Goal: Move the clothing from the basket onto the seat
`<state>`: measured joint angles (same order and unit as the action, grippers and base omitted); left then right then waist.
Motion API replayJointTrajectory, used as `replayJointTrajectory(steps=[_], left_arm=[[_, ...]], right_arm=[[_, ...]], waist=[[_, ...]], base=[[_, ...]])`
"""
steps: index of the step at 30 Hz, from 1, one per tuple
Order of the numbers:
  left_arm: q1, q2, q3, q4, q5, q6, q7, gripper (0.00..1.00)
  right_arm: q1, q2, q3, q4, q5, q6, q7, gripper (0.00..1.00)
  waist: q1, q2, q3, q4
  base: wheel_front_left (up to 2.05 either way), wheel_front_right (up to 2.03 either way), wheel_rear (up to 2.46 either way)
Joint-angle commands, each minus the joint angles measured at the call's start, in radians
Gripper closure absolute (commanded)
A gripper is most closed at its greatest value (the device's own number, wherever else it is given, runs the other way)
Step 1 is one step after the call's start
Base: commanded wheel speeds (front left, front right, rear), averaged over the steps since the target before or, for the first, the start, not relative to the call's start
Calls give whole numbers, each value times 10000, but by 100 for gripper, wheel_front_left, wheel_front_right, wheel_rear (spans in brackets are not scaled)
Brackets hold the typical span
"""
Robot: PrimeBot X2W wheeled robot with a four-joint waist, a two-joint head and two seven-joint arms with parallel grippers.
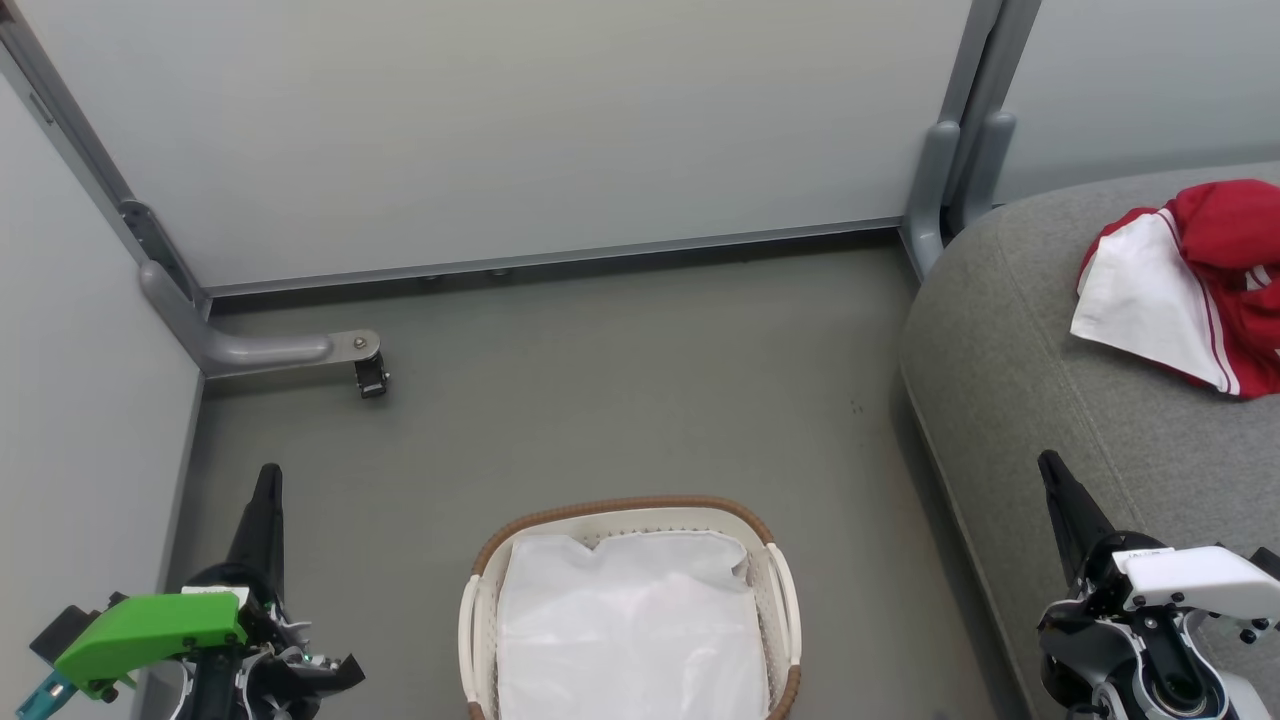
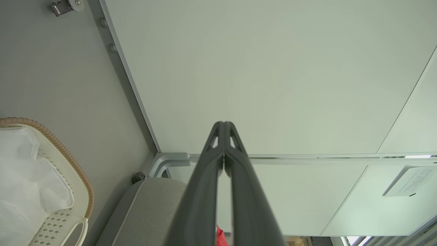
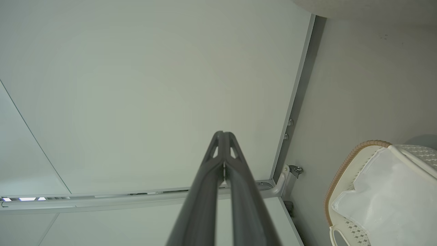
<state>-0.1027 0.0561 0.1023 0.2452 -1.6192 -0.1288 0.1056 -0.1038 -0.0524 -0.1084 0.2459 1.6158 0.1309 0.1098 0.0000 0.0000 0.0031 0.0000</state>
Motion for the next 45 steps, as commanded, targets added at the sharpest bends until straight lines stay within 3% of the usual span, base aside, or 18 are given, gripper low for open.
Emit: replayJointTrajectory(steps=[1,45], left_arm=[[-109,38,55,-3,-37,-52,39,100],[-115,-5,107,-5,36,-51,62,100]], right_arm=[[-75,-45,-22,-36,30,-3,30,100],[-77,-21,-55,-32,-15,-3,50,100]], waist=[[0,0,0,0],[0,0,0,0]], base=[[0,0,0],[0,0,0]])
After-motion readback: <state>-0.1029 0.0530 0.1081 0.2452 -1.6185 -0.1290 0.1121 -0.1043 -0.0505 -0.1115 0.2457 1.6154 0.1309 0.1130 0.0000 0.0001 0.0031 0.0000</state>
